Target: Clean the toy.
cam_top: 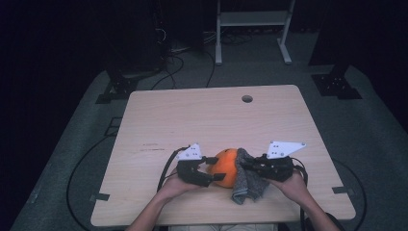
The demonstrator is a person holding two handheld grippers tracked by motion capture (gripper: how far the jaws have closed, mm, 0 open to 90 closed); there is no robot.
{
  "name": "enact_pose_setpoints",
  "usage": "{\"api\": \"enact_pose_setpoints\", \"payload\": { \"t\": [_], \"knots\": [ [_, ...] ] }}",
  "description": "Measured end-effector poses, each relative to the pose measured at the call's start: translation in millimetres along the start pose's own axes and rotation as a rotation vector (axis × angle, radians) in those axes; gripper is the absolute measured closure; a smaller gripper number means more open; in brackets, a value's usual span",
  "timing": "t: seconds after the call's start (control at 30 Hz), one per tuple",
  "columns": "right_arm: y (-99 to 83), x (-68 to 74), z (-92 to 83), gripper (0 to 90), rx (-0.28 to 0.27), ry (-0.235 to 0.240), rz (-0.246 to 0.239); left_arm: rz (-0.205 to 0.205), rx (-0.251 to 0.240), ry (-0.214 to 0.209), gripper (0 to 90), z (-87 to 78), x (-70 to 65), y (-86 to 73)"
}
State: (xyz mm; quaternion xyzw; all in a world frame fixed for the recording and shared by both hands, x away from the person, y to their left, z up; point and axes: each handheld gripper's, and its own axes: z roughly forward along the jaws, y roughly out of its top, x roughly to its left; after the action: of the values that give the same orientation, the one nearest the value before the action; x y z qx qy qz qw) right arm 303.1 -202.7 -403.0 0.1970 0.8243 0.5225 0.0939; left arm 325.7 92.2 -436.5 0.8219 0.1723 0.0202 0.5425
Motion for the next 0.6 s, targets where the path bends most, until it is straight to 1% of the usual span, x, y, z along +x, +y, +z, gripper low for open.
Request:
{"api": "enact_pose_setpoints", "payload": {
  "t": [0.03, 0.07, 0.1, 0.13, 0.2, 0.23, 0.27, 0.3, 0.33, 0.37, 0.4, 0.43, 0.47, 0.5, 0.53, 0.6],
  "knots": [
    [-1.1, -1.5, -1.7, 82.2, -0.001, -0.002, 0.007, 0.011, 0.014, 0.026, 25.3, 2.4, -0.5, 0.1],
    [-1.4, -1.6, -2.7, 82.2, -0.005, -0.005, 0.013, 0.024, 0.033, 0.050, 22.3, 7.1, -1.0, -1.1],
    [-0.4, -0.6, -3.3, 82.2, -0.006, -0.001, 0.016, 0.022, 0.036, 0.050, 22.7, 9.9, -1.0, -1.7],
    [1.8, 3.7, -1.8, 82.3, -0.007, 0.002, 0.003, 0.029, 0.036, 0.062, 28.3, 10.6, -2.0, -1.5],
    [7.6, 12.9, 2.1, 82.2, -0.009, 0.012, -0.035, 0.058, 0.037, 0.070, 36.9, 11.4, -6.0, -0.2],
    [11.5, 17.3, 5.0, 82.2, -0.015, 0.024, -0.054, 0.076, 0.039, 0.076, 40.4, 11.9, -8.7, 0.4],
    [15.5, 20.8, 7.8, 82.3, -0.017, 0.032, -0.068, 0.084, 0.039, 0.082, 43.1, 11.8, -11.1, 1.0],
    [18.5, 22.9, 10.5, 82.3, -0.010, 0.023, -0.088, 0.087, 0.038, 0.088, 45.4, 11.0, -11.8, 1.3],
    [19.8, 23.0, 11.8, 82.3, -0.002, 0.012, -0.098, 0.078, 0.033, 0.088, 46.7, 9.1, -10.9, 1.2],
    [19.4, 20.4, 12.2, 82.2, -0.002, 0.007, -0.097, 0.053, 0.019, 0.075, 48.0, 6.7, -7.7, 0.5],
    [16.7, 14.5, 10.6, 82.2, -0.003, 0.006, -0.078, 0.036, 0.014, 0.071, 48.7, 5.3, -5.9, -0.1],
    [14.2, 10.5, 8.9, 82.2, -0.002, -0.001, -0.071, 0.014, 0.003, 0.065, 48.9, 4.6, -3.4, -0.6],
    [8.2, 2.4, 3.9, 82.3, -0.005, -0.006, -0.044, 0.010, 0.001, 0.064, 48.9, 5.2, -3.2, -0.3],
    [5.2, -0.6, 1.1, 82.3, -0.013, -0.008, -0.025, 0.014, 0.002, 0.063, 48.9, 6.3, -3.9, 0.7],
    [2.1, -2.5, -1.8, 82.3, -0.010, -0.018, -0.017, 0.022, 0.004, 0.065, 48.9, 7.7, -5.1, 1.8],
    [-0.1, 0.8, -6.0, 82.3, 0.000, -0.041, -0.031, 0.033, 0.010, 0.069, 49.1, 10.0, -7.4, 2.8]
  ]
}}
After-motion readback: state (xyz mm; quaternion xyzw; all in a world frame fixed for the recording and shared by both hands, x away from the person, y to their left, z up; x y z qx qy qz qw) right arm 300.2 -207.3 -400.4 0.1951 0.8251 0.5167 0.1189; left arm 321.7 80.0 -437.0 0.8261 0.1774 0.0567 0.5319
